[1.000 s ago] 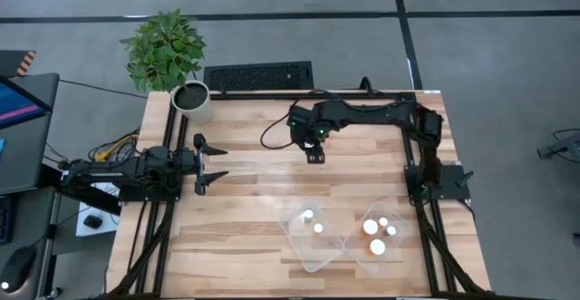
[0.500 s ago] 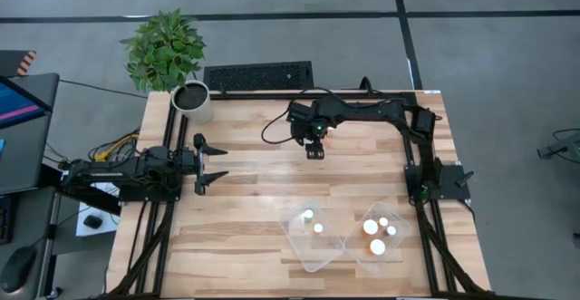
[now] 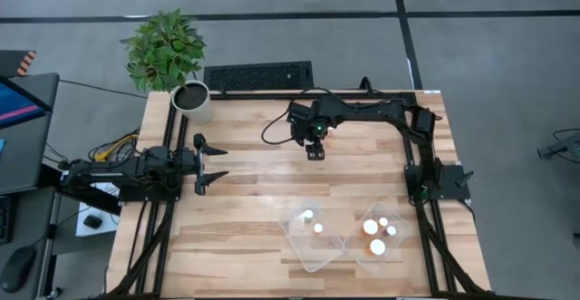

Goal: Pick and place medicine bottles into bin by pill shape (circle, oval)
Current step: Put the yellow pill bottle into the left transparent bin

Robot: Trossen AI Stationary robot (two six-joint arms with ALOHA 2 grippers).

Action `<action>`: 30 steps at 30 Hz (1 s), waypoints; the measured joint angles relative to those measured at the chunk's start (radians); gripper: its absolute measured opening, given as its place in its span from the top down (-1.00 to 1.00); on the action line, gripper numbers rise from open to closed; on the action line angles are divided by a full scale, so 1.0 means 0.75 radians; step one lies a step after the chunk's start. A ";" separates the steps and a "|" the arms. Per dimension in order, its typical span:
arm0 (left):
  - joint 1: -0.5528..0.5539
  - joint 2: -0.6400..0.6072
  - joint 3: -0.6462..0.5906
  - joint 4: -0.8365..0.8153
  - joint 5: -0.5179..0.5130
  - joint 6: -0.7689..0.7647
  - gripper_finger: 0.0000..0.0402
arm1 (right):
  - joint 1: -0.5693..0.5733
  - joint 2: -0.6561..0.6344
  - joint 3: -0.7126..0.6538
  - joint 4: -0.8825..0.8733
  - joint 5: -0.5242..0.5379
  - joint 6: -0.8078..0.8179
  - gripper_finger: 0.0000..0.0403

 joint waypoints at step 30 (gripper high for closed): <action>0.000 0.000 0.000 0.000 0.000 0.000 -0.46 | 0.002 -0.004 -0.082 0.088 0.000 -0.008 -0.06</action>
